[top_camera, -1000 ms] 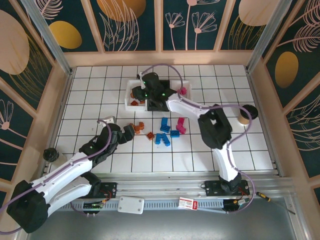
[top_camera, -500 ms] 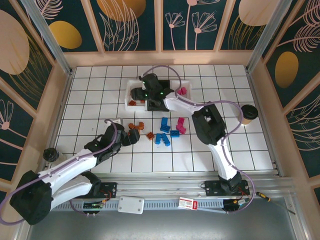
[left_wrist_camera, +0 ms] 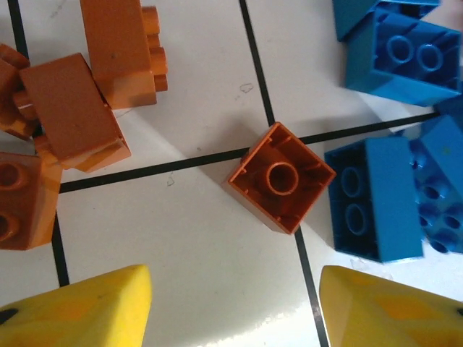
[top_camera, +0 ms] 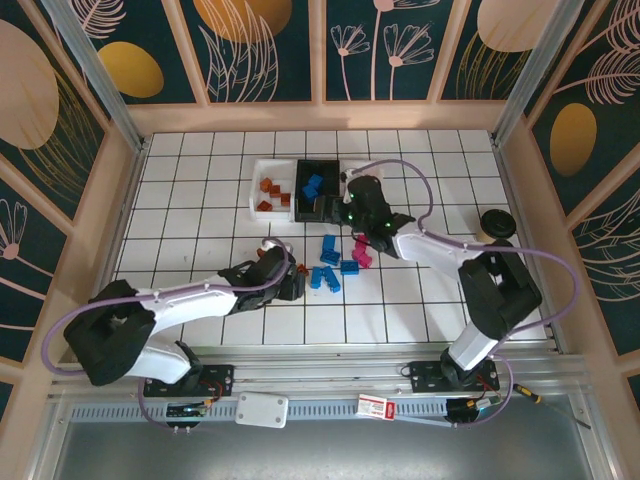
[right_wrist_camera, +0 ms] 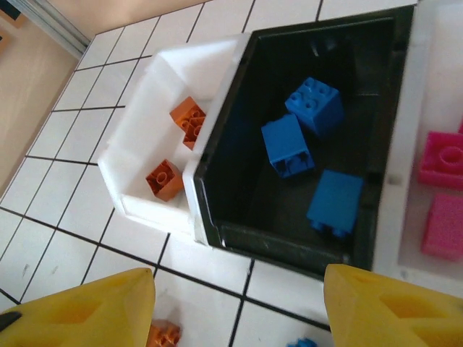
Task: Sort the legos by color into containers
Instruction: Pick up the lego from the center of the table.
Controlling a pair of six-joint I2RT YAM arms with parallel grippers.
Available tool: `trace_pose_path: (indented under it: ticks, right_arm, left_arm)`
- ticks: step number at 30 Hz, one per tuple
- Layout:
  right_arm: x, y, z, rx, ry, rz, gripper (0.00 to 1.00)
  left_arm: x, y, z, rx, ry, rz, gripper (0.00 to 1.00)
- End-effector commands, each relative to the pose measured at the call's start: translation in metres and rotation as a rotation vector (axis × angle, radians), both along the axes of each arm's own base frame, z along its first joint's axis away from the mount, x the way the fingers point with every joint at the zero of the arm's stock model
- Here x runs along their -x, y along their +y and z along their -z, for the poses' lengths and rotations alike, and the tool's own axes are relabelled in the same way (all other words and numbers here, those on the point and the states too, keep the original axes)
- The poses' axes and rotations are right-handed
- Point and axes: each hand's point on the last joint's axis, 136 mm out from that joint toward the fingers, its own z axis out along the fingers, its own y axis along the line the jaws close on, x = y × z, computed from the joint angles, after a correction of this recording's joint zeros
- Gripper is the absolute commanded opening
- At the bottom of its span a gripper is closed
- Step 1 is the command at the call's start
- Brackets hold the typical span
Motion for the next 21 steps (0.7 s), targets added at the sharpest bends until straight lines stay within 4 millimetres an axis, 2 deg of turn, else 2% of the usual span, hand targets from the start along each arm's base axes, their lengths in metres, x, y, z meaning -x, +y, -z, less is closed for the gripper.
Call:
trace_pose_path:
  ticks: [1,8,13,21]
  right_arm:
    - [0.005,-0.01,-0.019,-0.041,-0.056,0.032,0.64]
    - [0.014,-0.021,-0.03,-0.05,-0.081,0.043,0.64]
    - [0.017,-0.023,-0.029,-0.051,-0.079,0.042,0.64]
    - [0.02,-0.027,-0.033,-0.047,-0.084,0.044,0.64]
  left_arm:
    - [-0.015,-0.009,-0.008,-0.027,-0.047,0.013,0.58]
    - [-0.032,-0.019,-0.002,-0.078,-0.054,0.013,0.56]
    - [-0.043,-0.023,0.004,-0.129,-0.064,0.019,0.61]
    - [-0.048,-0.026,0.016,-0.175,-0.049,0.025,0.63]
